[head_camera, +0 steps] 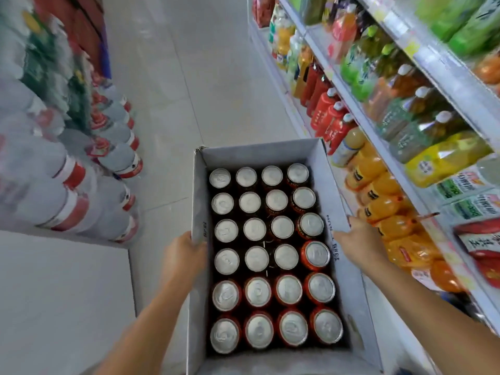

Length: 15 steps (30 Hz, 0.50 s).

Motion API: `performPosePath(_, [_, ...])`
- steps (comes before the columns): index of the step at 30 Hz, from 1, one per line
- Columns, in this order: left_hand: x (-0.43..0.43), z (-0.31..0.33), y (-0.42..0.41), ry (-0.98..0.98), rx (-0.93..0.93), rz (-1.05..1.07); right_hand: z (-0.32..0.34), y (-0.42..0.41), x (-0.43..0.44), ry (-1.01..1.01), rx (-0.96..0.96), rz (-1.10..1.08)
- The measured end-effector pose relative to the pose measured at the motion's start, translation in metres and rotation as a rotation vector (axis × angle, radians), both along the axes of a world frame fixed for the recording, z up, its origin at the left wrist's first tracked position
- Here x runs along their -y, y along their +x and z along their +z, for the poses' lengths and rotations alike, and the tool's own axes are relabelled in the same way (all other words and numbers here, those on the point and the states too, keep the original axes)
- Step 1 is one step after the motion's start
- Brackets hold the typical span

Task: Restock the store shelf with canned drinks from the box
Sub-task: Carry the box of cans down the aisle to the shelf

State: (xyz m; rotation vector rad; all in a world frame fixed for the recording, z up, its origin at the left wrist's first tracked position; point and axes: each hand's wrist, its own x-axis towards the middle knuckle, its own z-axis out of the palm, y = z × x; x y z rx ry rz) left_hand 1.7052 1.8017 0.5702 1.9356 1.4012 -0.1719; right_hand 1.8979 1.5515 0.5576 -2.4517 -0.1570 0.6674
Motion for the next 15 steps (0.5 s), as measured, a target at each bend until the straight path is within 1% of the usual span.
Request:
performPosePath(3, [-0.062,-0.007,0.06,-0.028,0.016,-0.052,0.0,0.046,-0.05,-0.01,0.006,-0.083])
performPosePath(8, [-0.142,0.006,0.159,-0.007,-0.004,-0.144,0.007,0.124,-0.114,-0.018,-0.001,-0.161])
performPosePath(15, [-0.226,-0.004,0.293,-0.012,0.0,-0.143,-0.004,0.255,-0.194,-0.043,-0.019,-0.203])
